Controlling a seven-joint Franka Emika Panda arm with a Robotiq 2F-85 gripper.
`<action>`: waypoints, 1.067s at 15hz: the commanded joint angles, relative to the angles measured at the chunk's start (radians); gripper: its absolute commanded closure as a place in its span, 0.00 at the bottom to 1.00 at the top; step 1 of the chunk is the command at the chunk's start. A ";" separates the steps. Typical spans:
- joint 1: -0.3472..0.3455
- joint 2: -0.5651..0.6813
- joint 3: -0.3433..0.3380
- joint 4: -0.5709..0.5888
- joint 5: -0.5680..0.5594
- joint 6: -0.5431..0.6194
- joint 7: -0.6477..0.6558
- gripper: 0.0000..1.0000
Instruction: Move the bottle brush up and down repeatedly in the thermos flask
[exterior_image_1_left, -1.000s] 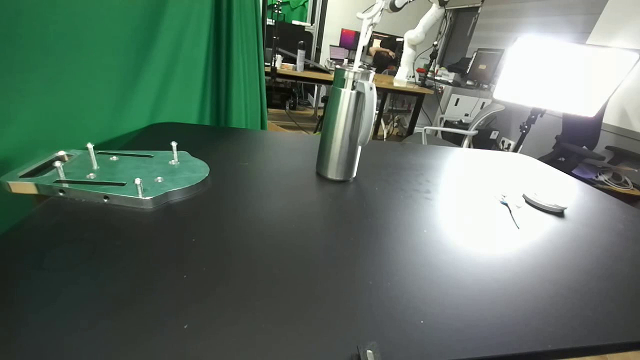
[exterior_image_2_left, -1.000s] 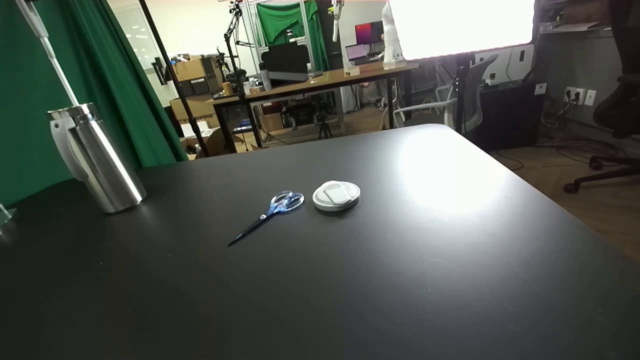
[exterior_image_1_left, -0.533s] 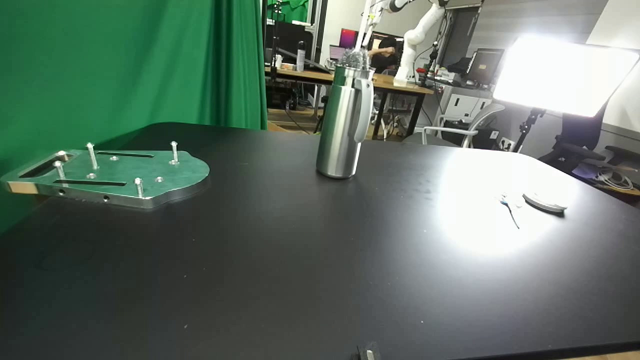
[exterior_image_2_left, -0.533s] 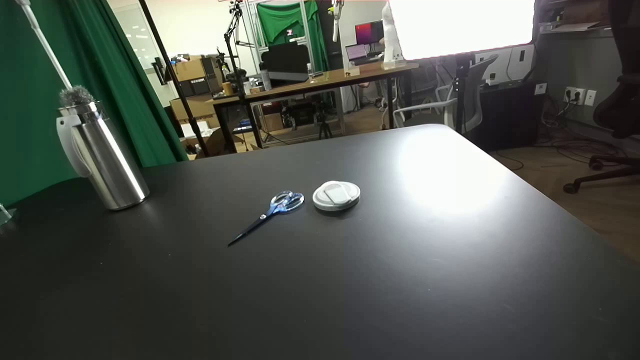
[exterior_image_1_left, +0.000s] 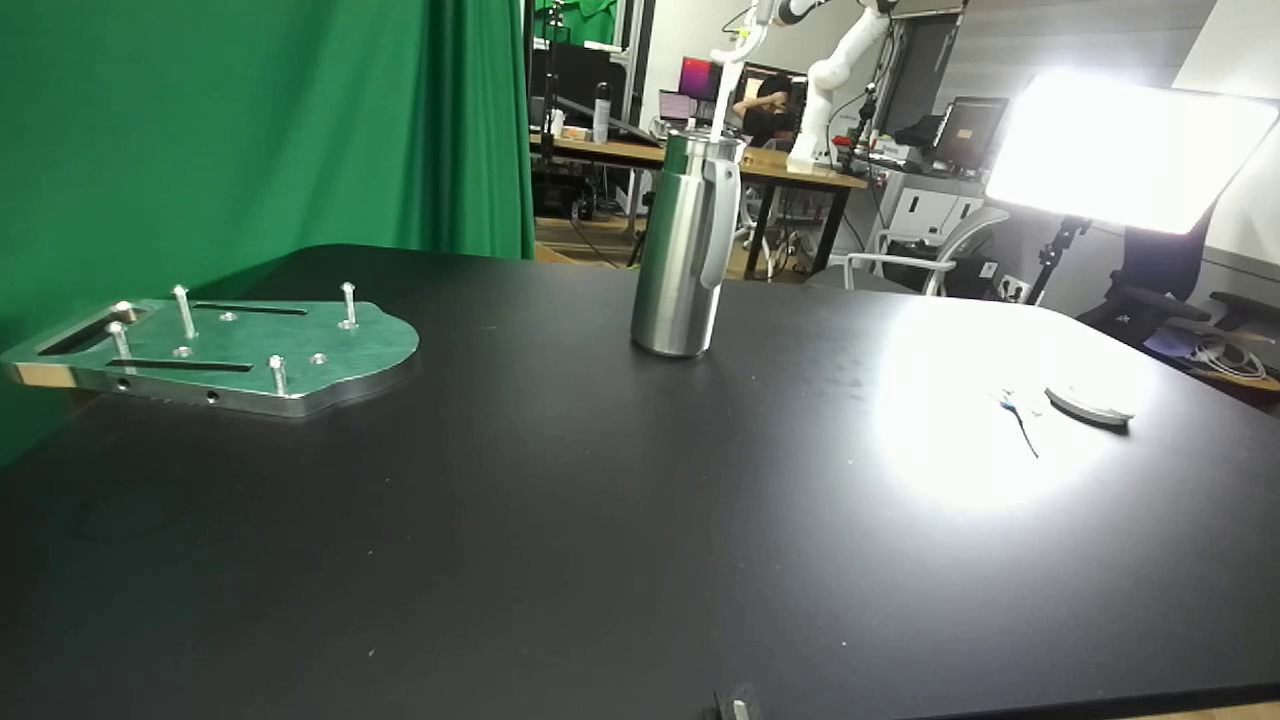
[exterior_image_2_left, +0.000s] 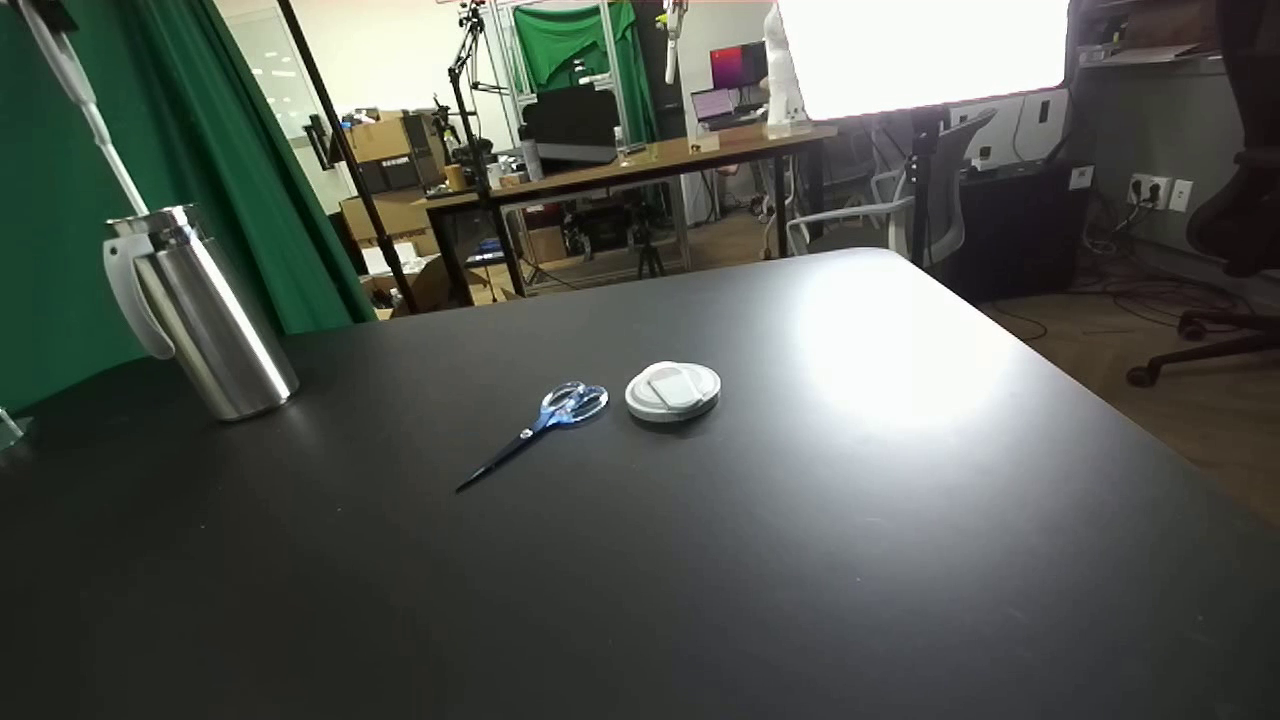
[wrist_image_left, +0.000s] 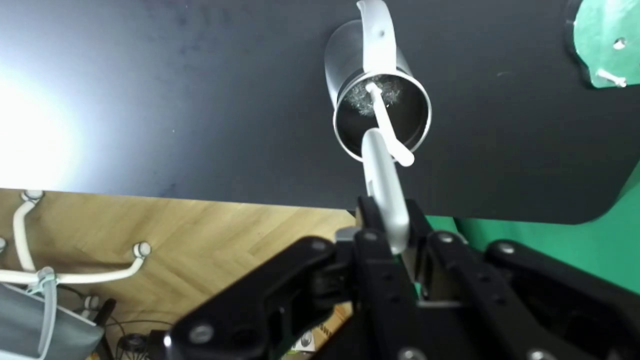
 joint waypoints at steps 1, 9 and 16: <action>0.001 0.041 0.003 -0.025 -0.005 0.019 0.006 0.96; 0.006 0.123 -0.003 -0.021 -0.008 0.014 0.011 0.96; -0.003 0.097 -0.013 -0.023 -0.004 -0.033 -0.011 0.25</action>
